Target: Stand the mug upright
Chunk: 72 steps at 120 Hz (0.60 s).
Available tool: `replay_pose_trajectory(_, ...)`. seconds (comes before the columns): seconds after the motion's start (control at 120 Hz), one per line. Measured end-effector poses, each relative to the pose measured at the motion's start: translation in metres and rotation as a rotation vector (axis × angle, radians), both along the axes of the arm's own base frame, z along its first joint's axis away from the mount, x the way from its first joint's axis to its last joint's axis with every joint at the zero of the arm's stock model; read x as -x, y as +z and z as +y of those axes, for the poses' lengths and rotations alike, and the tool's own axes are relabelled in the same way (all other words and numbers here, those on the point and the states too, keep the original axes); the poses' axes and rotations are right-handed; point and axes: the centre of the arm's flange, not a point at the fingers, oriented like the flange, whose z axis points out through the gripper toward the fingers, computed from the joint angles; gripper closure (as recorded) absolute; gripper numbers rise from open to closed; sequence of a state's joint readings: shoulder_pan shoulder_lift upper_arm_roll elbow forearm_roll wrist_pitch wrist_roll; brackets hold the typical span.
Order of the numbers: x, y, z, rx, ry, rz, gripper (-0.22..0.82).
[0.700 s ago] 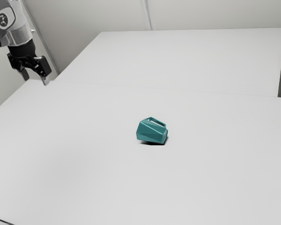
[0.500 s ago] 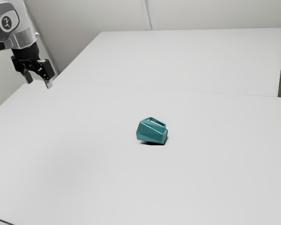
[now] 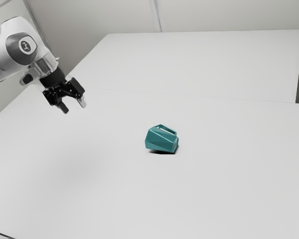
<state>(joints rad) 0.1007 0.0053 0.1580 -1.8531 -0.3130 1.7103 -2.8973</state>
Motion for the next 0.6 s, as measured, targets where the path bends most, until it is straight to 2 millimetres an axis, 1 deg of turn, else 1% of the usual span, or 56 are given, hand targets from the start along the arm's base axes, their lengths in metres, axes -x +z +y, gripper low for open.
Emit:
replay_pose_trajectory(0.075, -0.011, -0.021, 0.005, 0.056, 0.047, -0.004, 0.00)
replay_pose_trajectory(0.117, -0.018, -0.034, 0.004, 0.087, 0.068, -0.003, 0.00)
replay_pose_trajectory(0.258, -0.042, -0.079, -0.021, 0.192, 0.107, 0.013, 0.00)
replay_pose_trajectory(0.475, -0.068, -0.131, -0.036, 0.302, 0.200, 0.019, 0.00)
replay_pose_trajectory(0.6, -0.079, -0.155, -0.049, 0.362, 0.252, 0.020, 0.00)
